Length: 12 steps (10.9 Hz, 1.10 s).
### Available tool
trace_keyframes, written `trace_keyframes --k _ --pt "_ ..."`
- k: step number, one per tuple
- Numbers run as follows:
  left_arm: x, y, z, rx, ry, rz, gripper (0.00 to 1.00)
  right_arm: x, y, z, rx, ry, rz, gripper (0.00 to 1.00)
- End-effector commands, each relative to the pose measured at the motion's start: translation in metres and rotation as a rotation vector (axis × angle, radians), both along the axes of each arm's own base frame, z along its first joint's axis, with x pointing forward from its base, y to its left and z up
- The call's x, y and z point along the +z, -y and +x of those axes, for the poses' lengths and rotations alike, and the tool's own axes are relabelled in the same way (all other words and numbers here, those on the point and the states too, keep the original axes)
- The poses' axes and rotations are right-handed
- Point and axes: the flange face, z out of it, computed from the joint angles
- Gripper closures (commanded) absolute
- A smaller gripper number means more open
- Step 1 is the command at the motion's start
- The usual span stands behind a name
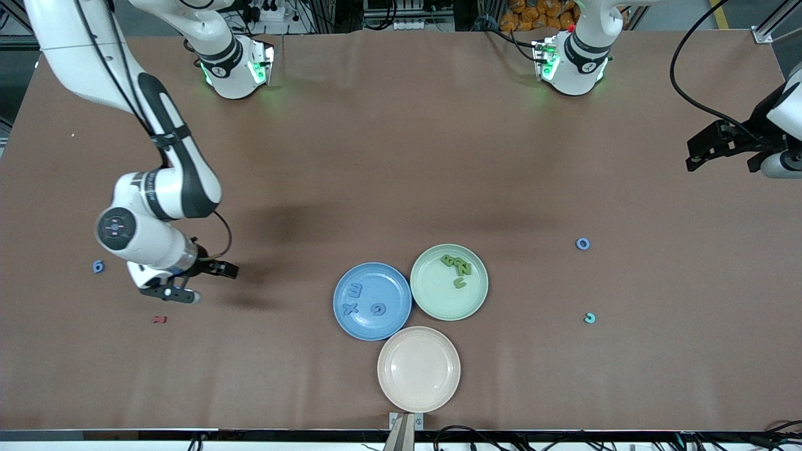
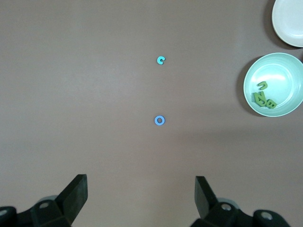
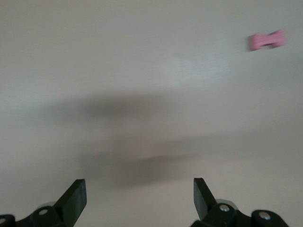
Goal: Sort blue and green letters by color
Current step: 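Move the right gripper to the blue g and grasp it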
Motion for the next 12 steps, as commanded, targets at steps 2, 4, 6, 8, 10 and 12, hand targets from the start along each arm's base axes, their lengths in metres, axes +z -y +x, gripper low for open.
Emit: trace_keyframes --k 2,4,6,8,10,12 --pt "0.001 0.015 0.004 0.005 0.025 -0.055 0.0 -0.003 0.136 -0.023 0.265 -0.018 0.006 0.0" --pt "-0.005 0.014 0.008 0.01 0.012 -0.073 0.0 -0.01 0.18 -0.031 0.391 -0.025 -0.018 0.0" --pt "-0.008 0.012 0.01 0.004 0.009 -0.073 0.0 -0.023 0.22 -0.033 0.506 -0.021 -0.105 0.0" --pt "-0.014 0.008 0.014 0.007 0.004 -0.073 0.0 -0.034 0.253 -0.033 0.634 -0.014 -0.114 0.0" --pt "-0.015 0.006 0.015 0.009 0.002 -0.072 0.0 -0.045 0.275 -0.034 0.694 -0.017 -0.104 0.0" --pt "-0.016 0.007 0.015 0.009 0.0 -0.074 0.0 -0.054 0.292 -0.04 0.712 -0.019 -0.097 0.0"
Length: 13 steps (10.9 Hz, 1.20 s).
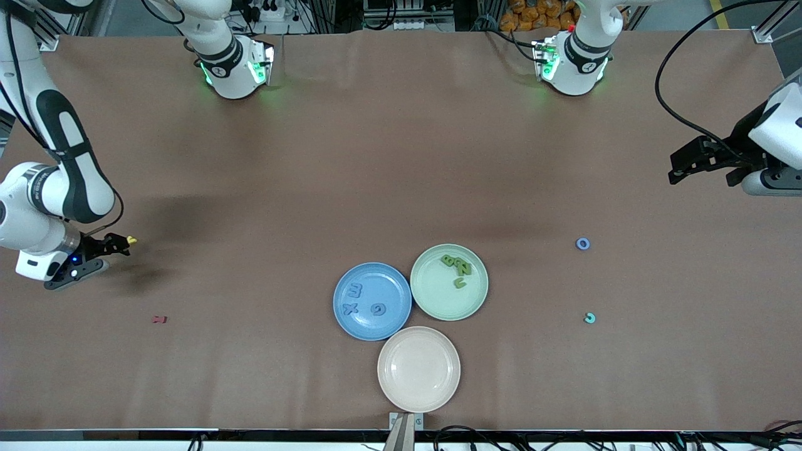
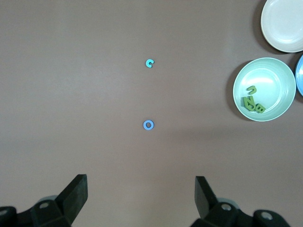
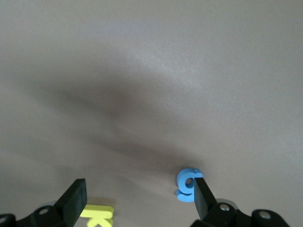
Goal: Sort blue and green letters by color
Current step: 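Move the right gripper to the blue g and grasp it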
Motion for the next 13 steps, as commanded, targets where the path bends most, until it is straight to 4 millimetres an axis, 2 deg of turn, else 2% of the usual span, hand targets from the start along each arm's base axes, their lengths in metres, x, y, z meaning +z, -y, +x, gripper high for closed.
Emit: trace_keyframes --k 1,3,12,13 --pt "0.003 -0.002 0.001 0.005 0.006 -0.032 0.0 -0.012 0.027 0.002 0.058 0.004 0.01 0.0" --pt "0.001 -0.002 0.001 0.005 0.003 -0.033 0.0 -0.018 0.044 0.004 0.088 0.023 0.055 0.0" --pt "-0.003 -0.001 0.003 0.002 -0.005 -0.033 0.0 -0.034 0.059 0.011 0.084 0.033 0.072 0.0" --pt "-0.003 -0.002 0.003 0.004 -0.003 -0.031 0.0 -0.035 0.063 0.009 0.095 0.032 0.072 0.36"
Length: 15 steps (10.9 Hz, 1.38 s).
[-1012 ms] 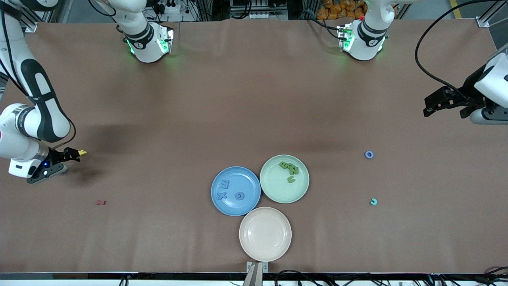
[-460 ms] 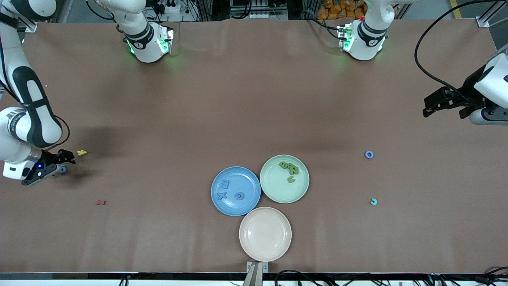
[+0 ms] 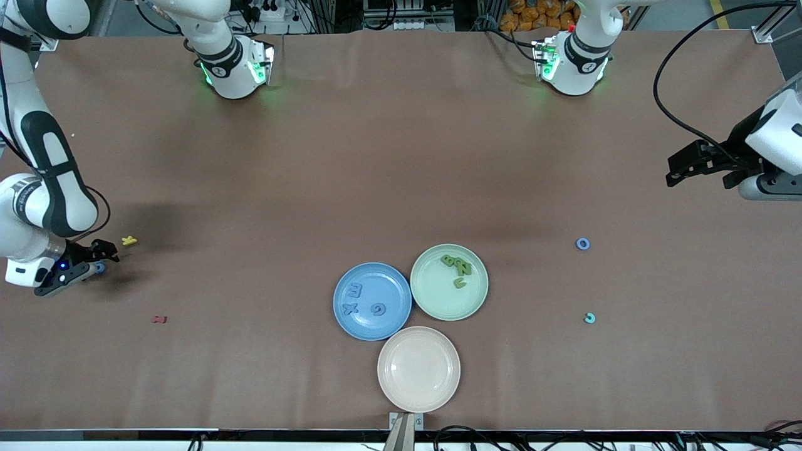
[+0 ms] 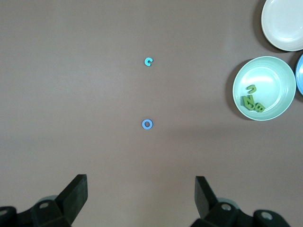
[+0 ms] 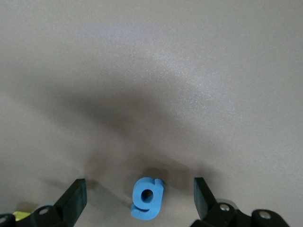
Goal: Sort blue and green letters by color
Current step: 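Carry the blue g to the blue plate and open the right gripper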
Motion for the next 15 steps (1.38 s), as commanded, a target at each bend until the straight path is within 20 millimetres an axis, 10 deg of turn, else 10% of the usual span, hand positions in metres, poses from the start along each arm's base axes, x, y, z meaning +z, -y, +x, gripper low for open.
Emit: trace_keyframes --k 1,8,15 --pt "0.004 -0.001 0.002 0.003 0.02 -0.023 0.0 -0.004 0.013 -0.001 0.046 0.011 0.019 0.99" --pt "0.004 -0.002 0.003 0.001 0.032 -0.015 0.0 0.001 0.0 0.009 0.004 0.025 0.062 1.0" --pt "0.003 -0.003 0.004 0.004 0.032 -0.015 0.0 0.042 -0.201 0.089 -0.307 -0.027 0.193 1.0"
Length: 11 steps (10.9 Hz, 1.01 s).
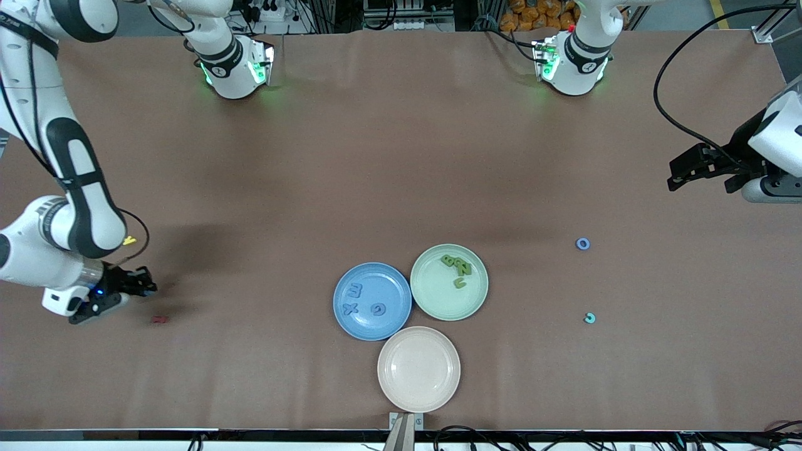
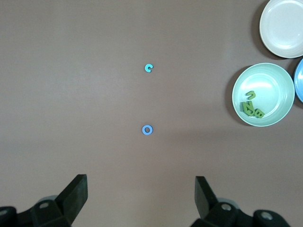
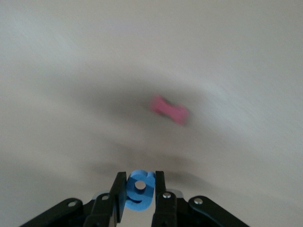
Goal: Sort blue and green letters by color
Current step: 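Carry the blue g to the blue plate and open the right gripper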
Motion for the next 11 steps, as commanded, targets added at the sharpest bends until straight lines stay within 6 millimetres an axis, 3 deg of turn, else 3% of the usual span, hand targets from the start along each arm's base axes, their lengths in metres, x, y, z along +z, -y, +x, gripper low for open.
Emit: trace_keyframes --k 1,4,6,7,9,10,11 --pt "0.002 -0.001 0.0 -0.002 0.007 -0.013 0.0 0.01 -0.08 0.02 -0.191 -0.03 0.033 1.0" --pt "0.002 -0.001 0.0 -0.002 0.008 -0.013 0.0 0.032 -0.204 0.037 -0.433 -0.045 0.062 1.0" --pt "0.0 -0.002 0.001 0.0 0.005 -0.013 0.0 0.031 -0.266 0.033 -0.55 -0.069 0.068 1.0" --pt "0.0 -0.002 0.001 0.0 0.004 -0.013 0.0 0.028 -0.307 0.029 -0.608 -0.079 0.072 1.0" --pt "-0.001 -0.003 0.002 0.001 0.003 -0.014 0.0 0.041 -0.368 0.026 -0.748 -0.082 0.102 1.0" --pt "-0.001 -0.003 0.002 0.001 0.003 -0.014 0.0 0.044 -0.385 0.024 -0.852 -0.112 0.163 1.0" --pt "-0.002 -0.002 0.002 0.0 0.002 -0.014 0.0 0.047 -0.418 0.018 -0.951 -0.149 0.279 1.0"
